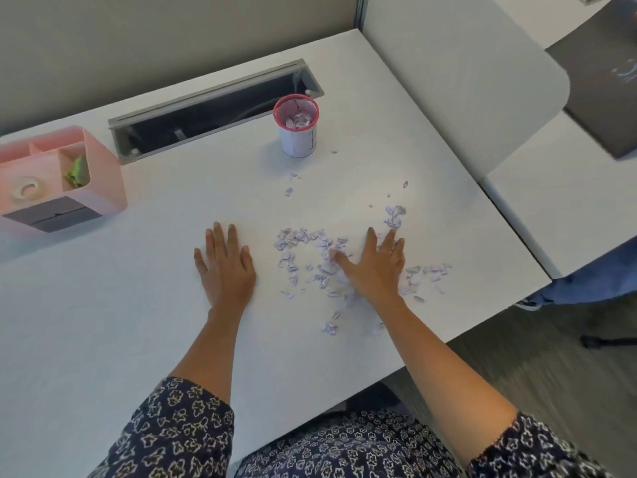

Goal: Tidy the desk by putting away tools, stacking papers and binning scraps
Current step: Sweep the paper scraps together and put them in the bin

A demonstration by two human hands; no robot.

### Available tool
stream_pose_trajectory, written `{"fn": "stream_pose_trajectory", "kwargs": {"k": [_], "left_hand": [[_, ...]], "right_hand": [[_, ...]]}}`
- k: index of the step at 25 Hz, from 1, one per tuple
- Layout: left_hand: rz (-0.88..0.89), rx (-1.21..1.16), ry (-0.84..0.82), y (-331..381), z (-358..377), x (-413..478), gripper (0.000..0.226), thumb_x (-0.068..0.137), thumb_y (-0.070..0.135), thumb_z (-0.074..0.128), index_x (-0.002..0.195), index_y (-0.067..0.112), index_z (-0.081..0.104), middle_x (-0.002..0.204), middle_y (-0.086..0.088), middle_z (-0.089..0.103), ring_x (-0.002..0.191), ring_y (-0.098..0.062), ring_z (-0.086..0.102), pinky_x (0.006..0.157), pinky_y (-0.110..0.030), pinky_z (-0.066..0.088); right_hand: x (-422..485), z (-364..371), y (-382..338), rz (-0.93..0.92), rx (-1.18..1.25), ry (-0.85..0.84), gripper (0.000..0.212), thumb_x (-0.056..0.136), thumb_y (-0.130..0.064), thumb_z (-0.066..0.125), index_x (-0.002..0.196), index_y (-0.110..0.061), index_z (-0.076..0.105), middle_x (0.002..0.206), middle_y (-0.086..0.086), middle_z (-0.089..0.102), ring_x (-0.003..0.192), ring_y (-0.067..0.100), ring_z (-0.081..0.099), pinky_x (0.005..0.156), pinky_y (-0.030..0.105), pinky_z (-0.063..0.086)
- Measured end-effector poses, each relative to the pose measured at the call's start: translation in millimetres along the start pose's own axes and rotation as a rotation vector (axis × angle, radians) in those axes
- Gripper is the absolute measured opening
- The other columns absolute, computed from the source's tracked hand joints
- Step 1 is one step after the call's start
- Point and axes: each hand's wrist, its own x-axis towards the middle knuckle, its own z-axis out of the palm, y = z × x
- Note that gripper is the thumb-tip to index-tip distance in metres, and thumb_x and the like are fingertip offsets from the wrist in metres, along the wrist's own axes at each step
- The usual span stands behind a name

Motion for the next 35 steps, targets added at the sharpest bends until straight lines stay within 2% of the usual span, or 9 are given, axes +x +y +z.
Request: {"fn": "stream_pose_trajectory", "kwargs": {"k": [5, 8, 11, 16, 19, 22, 26, 29, 35], "left_hand": [[0.066, 0.005, -0.042, -7.6, -3.5, 11.5, 0.056, 0.100, 0.032, 0.033, 0.153, 0.016, 0.020, 0.162, -0.009, 0.012, 0.150, -0.024, 0.008, 0.119, -0.051, 0.008], [0.066, -0.005, -0.028, -7.9, -1.4, 13.5, 0.056, 0.100, 0.033, 0.033, 0.153, 0.017, 0.021, 0.162, -0.009, 0.012, 0.150, -0.024, 0.007, 0.118, -0.052, 0.008], [0.064, -0.012, -0.030, -4.7, -0.3, 25.3, 0.056, 0.100, 0.035, 0.032, 0.153, 0.017, 0.022, 0.162, -0.010, 0.011, 0.150, -0.024, 0.006, 0.118, -0.053, 0.007], [0.069, -0.011, -0.044, 4.8, -0.2, 49.4, 0.056, 0.101, 0.037, 0.029, 0.153, 0.017, 0.020, 0.162, -0.010, 0.010, 0.150, -0.025, 0.005, 0.118, -0.054, 0.005], [0.060, -0.005, -0.029, 5.4, 0.8, 50.2, 0.057, 0.101, 0.038, 0.027, 0.153, 0.019, 0.019, 0.162, -0.008, 0.009, 0.150, -0.023, 0.004, 0.119, -0.052, 0.005], [0.063, -0.004, -0.023, 4.8, 0.1, 49.1, 0.056, 0.101, 0.039, 0.027, 0.153, 0.020, 0.019, 0.162, -0.007, 0.010, 0.150, -0.022, 0.005, 0.119, -0.051, 0.005], [0.049, -0.013, -0.011, 5.0, 0.5, 49.7, 0.056, 0.101, 0.039, 0.028, 0.153, 0.021, 0.020, 0.162, -0.005, 0.011, 0.150, -0.021, 0.007, 0.119, -0.050, 0.005], [0.042, -0.017, 0.000, 3.9, 2.0, 50.9, 0.055, 0.101, 0.039, 0.028, 0.152, 0.022, 0.022, 0.162, -0.004, 0.013, 0.150, -0.020, 0.009, 0.119, -0.050, 0.007], [0.030, -0.023, 0.022, 4.7, 2.3, 51.6, 0.057, 0.098, 0.042, 0.022, 0.151, 0.024, 0.026, 0.162, -0.002, 0.015, 0.149, -0.017, 0.011, 0.120, -0.048, 0.009]], "right_hand": [[-22.2, 24.8, -36.8, -0.208, -0.073, -0.073, 0.085, 0.088, -0.055, 0.056, 0.154, -0.023, 0.012, 0.160, 0.019, -0.015, 0.147, 0.038, -0.014, 0.120, 0.050, 0.005], [-37.1, 38.4, -45.2, -0.302, -0.128, -0.034, 0.058, 0.098, -0.024, 0.047, 0.152, -0.025, 0.024, 0.162, 0.014, -0.007, 0.148, 0.037, -0.008, 0.115, 0.048, 0.028], [-42.9, 42.8, -44.7, -0.386, -0.144, 0.013, 0.052, 0.093, 0.001, 0.046, 0.140, -0.022, 0.042, 0.161, 0.008, 0.012, 0.148, 0.033, 0.008, 0.083, 0.040, 0.053], [-34.3, 36.0, -35.6, -0.538, -0.264, 0.181, 0.029, 0.082, 0.010, 0.056, 0.103, -0.006, 0.068, 0.121, 0.012, 0.060, 0.108, 0.032, 0.051, 0.050, 0.027, 0.045], [-22.0, 31.0, -32.9, -0.535, -0.163, 0.228, 0.024, 0.085, 0.006, 0.058, 0.101, -0.005, 0.072, 0.110, 0.009, 0.065, 0.100, 0.030, 0.055, 0.063, 0.030, 0.049], [-7.8, 10.3, -40.6, -0.272, 0.246, 0.093, 0.022, 0.090, -0.005, 0.060, 0.107, -0.007, 0.073, 0.113, 0.008, 0.069, 0.103, 0.026, 0.061, 0.083, 0.027, 0.048], [21.0, -24.3, -55.0, -0.025, 0.614, -0.089, 0.021, 0.080, -0.008, 0.074, 0.101, -0.009, 0.077, 0.097, 0.007, 0.074, 0.077, 0.016, 0.066, 0.075, 0.023, 0.054], [44.8, -52.4, -75.0, -0.004, 0.780, -0.197, 0.022, 0.079, -0.005, 0.075, 0.101, -0.004, 0.075, 0.077, 0.006, 0.070, 0.060, 0.011, 0.059, 0.062, 0.019, 0.050], [100.3, -114.9, -144.1, -0.130, 0.855, -0.252, 0.022, 0.080, -0.001, 0.073, 0.102, -0.001, 0.073, 0.086, 0.018, 0.069, 0.070, 0.023, 0.059, 0.076, 0.028, 0.056]]}}
